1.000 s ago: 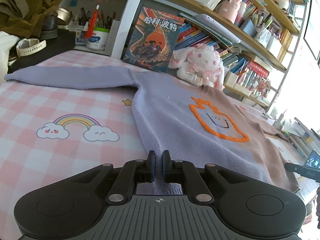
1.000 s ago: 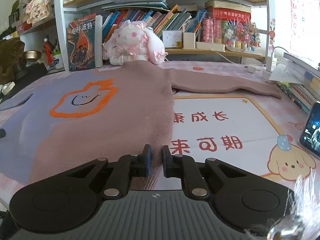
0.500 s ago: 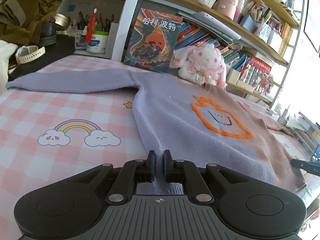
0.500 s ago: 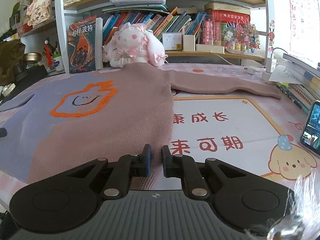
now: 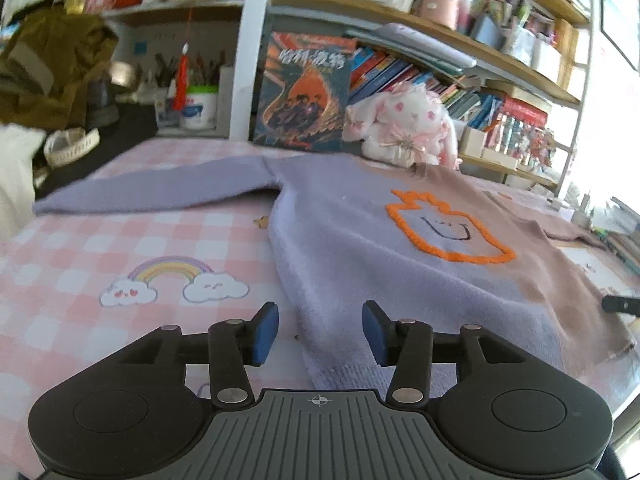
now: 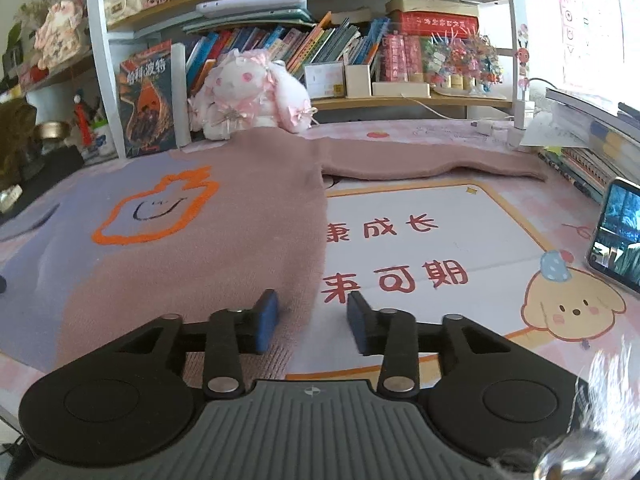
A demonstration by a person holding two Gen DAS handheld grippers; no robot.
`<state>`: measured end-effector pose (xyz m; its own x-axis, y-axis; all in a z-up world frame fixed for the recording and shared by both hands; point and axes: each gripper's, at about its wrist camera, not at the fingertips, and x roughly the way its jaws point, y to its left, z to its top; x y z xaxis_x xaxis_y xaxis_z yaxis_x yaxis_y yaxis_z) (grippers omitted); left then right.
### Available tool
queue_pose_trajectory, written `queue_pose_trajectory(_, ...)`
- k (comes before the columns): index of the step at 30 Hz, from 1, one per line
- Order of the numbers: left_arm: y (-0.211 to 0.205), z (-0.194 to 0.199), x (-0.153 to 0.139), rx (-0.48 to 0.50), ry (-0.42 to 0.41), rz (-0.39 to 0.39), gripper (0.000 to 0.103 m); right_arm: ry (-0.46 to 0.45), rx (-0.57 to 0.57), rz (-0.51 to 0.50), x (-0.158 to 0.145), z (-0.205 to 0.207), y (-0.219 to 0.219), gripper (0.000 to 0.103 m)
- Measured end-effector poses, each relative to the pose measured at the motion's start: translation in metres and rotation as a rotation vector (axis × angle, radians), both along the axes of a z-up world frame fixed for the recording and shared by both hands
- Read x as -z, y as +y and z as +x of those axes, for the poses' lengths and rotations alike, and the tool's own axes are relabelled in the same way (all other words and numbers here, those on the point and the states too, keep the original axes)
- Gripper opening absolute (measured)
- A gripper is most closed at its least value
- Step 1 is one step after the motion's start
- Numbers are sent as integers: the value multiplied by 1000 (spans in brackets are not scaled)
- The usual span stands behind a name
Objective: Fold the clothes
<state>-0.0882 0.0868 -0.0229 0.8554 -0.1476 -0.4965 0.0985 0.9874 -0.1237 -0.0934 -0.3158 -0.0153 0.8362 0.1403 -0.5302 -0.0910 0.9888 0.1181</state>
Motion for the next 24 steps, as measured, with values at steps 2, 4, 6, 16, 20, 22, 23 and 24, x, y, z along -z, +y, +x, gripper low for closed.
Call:
queue_pose_trajectory(2,-3,-3,-6,1,-26,21,51,-17,-10,-14,-1,-2,2,43)
queue_pose_trajectory(4,-5,-4,-12,0,-53,32,57,-37,-25,-28,-4,-4,7,45)
queue_pose_trajectory(6,-5,-3,-16,4,-75,29,62,-62,-39,-42,-8,-4,14,50)
queue_pose_trajectory(16,-2,12,-22,-10,-112,28,67,-148,-105,-77,-27,12,47,66)
queue_pose_trajectory(20,-2,17,-23,-8,-120,55,71,-163,-143,-95,-29,25,62,67)
queue_pose_trajectory(22,1,21,-23,-11,-121,67,71,-172,-160,-101,-30,31,69,68)
queue_pose_trajectory(23,3,22,-23,-14,-120,70,71,-176,-168,-104,-31,34,72,69)
queue_pose_trajectory(24,5,24,-23,-18,-120,72,71,-180,-175,-104,-32,36,74,70)
